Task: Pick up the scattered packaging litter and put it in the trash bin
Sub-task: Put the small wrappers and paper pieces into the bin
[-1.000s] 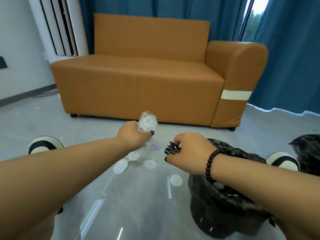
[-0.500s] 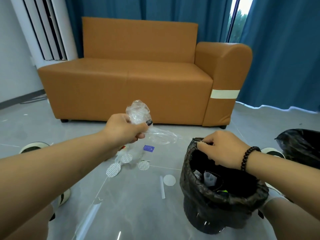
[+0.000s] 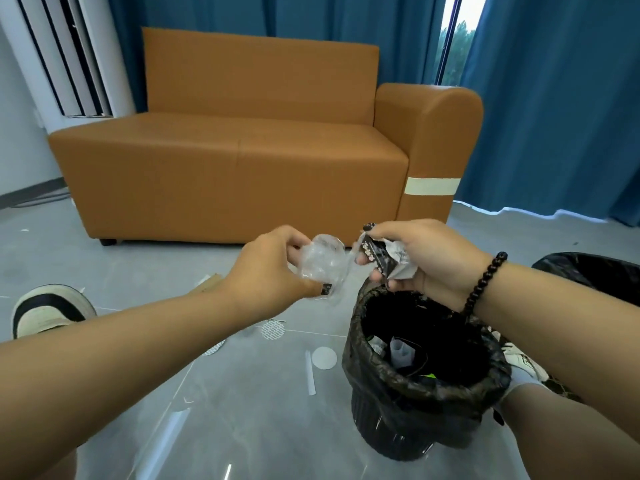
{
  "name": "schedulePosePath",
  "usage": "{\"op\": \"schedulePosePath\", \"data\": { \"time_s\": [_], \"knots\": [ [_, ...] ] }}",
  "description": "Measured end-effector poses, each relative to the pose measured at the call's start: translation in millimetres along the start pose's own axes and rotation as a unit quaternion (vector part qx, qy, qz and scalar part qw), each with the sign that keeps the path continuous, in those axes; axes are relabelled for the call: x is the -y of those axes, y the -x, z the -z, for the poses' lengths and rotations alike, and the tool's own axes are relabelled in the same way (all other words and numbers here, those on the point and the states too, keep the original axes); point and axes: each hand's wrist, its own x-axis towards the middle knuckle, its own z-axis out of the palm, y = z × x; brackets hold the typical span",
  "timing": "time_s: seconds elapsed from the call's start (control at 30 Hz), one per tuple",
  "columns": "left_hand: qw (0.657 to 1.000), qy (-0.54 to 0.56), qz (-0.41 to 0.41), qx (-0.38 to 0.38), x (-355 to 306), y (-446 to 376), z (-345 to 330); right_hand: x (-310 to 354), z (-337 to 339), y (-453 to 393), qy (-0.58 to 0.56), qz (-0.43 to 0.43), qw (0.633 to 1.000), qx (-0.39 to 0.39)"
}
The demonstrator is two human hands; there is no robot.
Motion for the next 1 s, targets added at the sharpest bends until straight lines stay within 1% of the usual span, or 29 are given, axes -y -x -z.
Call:
{"op": "schedulePosePath", "data": {
  "time_s": [0.03,0.1,0.13,0.2,0.27,0.33,0.37,0.43,0.47,0.53,0.6,0.67,0.73,0.83,0.93,1.0],
  "knots": [
    [0.996,0.076,0.042,-0.006,-3.1,1.2,0.5,4.0,-0.4,1.5,0.001,0.037,0.999,-0.016],
    [0.968,0.232,0.095,-0.026,-9.3,1.3,3.4,13.3,2.2,4.0,-0.023,0.098,0.994,-0.050],
    [0.954,0.281,0.097,-0.043,-11.3,0.4,5.8,18.0,5.0,5.0,-0.045,0.117,0.990,-0.069],
    [0.929,0.354,0.076,-0.080,-13.8,-3.0,11.8,23.6,10.3,6.3,-0.071,0.138,0.983,-0.101],
    [0.916,0.384,0.069,-0.092,-14.3,-5.9,17.8,22.0,14.3,6.2,-0.059,0.144,0.980,-0.124],
    [0.921,0.376,0.081,-0.063,-13.9,-6.8,20.9,17.9,15.1,5.7,-0.049,0.158,0.978,-0.124],
    [0.932,0.349,0.087,-0.034,-14.3,-5.3,20.9,16.6,14.5,5.6,-0.055,0.170,0.977,-0.116],
    [0.961,0.261,0.087,0.035,-11.3,-2.5,16.9,16.9,12.3,6.0,-0.079,0.197,0.973,-0.092],
    [0.969,0.226,0.077,0.069,-9.2,0.1,14.2,17.9,11.1,6.5,-0.091,0.210,0.970,-0.080],
    [0.972,0.193,0.050,0.126,-7.0,6.5,8.4,19.0,8.6,7.1,-0.105,0.231,0.965,-0.062],
    [0.972,0.174,0.012,0.159,-6.8,10.1,2.0,18.0,5.4,6.2,-0.106,0.238,0.964,-0.061],
    [0.978,0.156,-0.012,0.141,-7.3,11.4,-4.4,14.2,1.9,2.2,-0.096,0.233,0.965,-0.078],
    [0.983,0.149,-0.043,0.102,-9.6,13.0,-10.6,7.8,-1.0,-3.4,-0.066,0.227,0.966,-0.106],
    [0.974,0.200,-0.089,0.054,-15.2,16.0,-14.9,-1.5,-4.7,-8.3,-0.005,0.211,0.969,-0.126],
    [0.963,0.255,-0.086,0.000,-13.8,15.1,-15.3,-11.0,-7.9,-9.4,0.106,0.188,0.966,-0.140],
    [0.957,0.281,-0.063,-0.031,-10.1,12.9,-15.5,-16.1,-9.4,-11.0,0.152,0.147,0.969,-0.130]
  ]
}}
